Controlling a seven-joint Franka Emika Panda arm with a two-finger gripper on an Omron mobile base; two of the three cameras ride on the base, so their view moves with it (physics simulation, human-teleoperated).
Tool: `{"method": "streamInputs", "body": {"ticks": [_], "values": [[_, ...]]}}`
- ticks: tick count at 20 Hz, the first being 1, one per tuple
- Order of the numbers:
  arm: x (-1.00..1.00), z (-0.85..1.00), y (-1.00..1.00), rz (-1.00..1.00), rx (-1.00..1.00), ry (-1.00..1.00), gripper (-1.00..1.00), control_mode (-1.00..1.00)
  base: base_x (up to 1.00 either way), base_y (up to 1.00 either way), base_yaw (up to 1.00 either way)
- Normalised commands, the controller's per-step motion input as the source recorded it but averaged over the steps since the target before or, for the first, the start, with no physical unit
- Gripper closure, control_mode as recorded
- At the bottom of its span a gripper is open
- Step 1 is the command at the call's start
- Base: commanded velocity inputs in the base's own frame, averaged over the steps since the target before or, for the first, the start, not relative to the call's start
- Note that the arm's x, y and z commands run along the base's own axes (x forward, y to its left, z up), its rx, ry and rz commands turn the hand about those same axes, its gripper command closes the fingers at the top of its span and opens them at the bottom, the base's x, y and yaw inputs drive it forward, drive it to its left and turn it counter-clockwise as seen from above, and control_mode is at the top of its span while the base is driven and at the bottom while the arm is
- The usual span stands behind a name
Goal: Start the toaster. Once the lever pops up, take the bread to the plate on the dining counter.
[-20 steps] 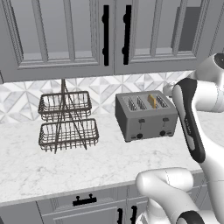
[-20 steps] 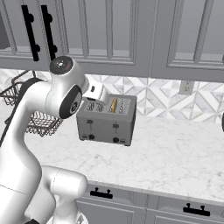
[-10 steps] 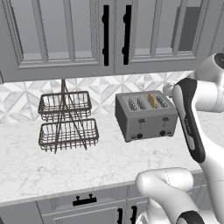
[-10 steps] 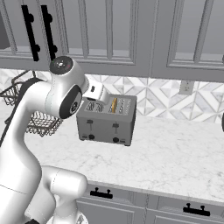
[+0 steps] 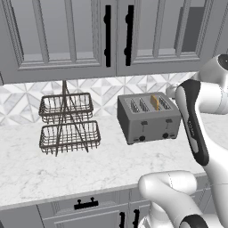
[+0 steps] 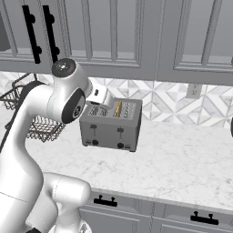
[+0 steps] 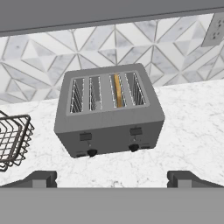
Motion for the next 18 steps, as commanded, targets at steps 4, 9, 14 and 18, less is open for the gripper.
{"method": "streamInputs", "body": {"ticks": [4,9,14,18], "values": [[0.0,0.0,0.0,0.0,0.0,0.0,-1.0,-1.0,0.0,0.0,0.0],[0.0,0.0,0.0,0.0,0.0,0.0,-1.0,-1.0,0.0,0.0,0.0],[0.0,0.0,0.0,0.0,0.0,0.0,-1.0,-1.0,0.0,0.0,0.0],[0.0,0.0,0.0,0.0,0.0,0.0,-1.0,-1.0,0.0,0.0,0.0]]}}
